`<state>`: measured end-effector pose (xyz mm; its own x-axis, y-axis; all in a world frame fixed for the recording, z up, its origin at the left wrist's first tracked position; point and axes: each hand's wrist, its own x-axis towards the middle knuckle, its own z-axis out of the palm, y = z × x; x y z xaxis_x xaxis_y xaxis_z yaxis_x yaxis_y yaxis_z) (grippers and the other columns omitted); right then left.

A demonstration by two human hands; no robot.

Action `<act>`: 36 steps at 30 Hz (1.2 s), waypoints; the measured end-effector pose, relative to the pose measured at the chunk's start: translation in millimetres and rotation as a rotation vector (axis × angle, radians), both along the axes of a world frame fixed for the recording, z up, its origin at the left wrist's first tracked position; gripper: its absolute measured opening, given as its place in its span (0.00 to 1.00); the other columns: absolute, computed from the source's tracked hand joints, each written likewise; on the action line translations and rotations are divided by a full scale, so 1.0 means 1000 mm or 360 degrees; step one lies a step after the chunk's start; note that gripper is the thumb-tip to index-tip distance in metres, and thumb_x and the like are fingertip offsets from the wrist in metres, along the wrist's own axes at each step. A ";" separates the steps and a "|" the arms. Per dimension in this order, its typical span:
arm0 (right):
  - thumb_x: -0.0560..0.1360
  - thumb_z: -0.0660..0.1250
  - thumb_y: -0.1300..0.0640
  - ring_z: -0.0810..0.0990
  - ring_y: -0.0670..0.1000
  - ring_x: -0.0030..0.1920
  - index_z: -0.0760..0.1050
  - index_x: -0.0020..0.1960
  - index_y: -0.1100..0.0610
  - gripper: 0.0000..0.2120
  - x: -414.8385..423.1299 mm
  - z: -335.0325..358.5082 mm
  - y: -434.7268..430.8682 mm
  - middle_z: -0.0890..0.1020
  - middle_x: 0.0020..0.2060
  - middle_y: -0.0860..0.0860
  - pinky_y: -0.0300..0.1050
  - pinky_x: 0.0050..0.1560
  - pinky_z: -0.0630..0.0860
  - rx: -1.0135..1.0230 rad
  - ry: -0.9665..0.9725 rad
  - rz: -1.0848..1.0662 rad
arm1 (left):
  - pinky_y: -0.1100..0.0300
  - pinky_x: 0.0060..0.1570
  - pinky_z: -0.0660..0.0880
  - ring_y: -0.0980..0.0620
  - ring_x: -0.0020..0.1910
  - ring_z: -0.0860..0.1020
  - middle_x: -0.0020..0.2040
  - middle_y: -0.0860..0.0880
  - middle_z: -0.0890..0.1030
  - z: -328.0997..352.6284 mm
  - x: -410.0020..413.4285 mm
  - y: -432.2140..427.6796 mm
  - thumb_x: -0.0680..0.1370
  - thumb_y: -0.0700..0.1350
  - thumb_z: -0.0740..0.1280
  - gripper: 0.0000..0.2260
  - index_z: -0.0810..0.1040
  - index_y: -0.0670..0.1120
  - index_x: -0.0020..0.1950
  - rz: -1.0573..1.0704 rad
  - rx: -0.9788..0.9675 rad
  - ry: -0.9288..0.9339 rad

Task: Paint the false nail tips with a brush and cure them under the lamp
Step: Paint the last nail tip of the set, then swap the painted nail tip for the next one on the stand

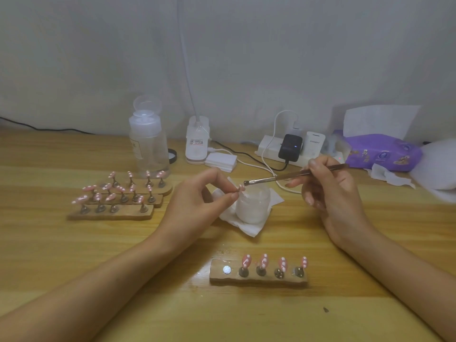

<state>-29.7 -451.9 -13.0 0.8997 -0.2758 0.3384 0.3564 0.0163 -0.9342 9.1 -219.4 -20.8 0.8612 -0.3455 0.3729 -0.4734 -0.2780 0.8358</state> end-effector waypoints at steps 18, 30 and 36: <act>0.82 0.61 0.56 0.66 0.45 0.19 0.68 0.40 0.54 0.11 0.002 0.001 0.001 0.84 0.30 0.53 0.33 0.19 0.57 0.0202 0.0096 -0.0120 | 0.66 0.33 0.74 0.53 0.46 0.85 0.47 0.50 0.87 0.060 -0.017 0.017 0.77 0.41 0.72 0.03 0.79 0.46 0.47 -0.0375 -0.0622 -0.0379; 0.82 0.61 0.56 0.67 0.45 0.20 0.71 0.37 0.53 0.14 0.002 -0.002 0.001 0.83 0.29 0.52 0.33 0.20 0.59 0.0169 0.0088 -0.0084 | 0.74 0.37 0.68 0.64 0.42 0.78 0.47 0.57 0.83 0.009 -0.041 0.051 0.68 0.53 0.77 0.04 0.86 0.55 0.40 -0.0669 0.0139 0.0038; 0.82 0.61 0.57 0.66 0.45 0.19 0.71 0.38 0.54 0.13 0.003 -0.001 0.001 0.82 0.28 0.52 0.33 0.20 0.59 0.0188 0.0091 -0.0096 | 0.78 0.40 0.67 0.66 0.41 0.76 0.44 0.57 0.80 0.000 -0.041 0.050 0.68 0.49 0.77 0.03 0.86 0.55 0.39 -0.0648 0.0251 0.0024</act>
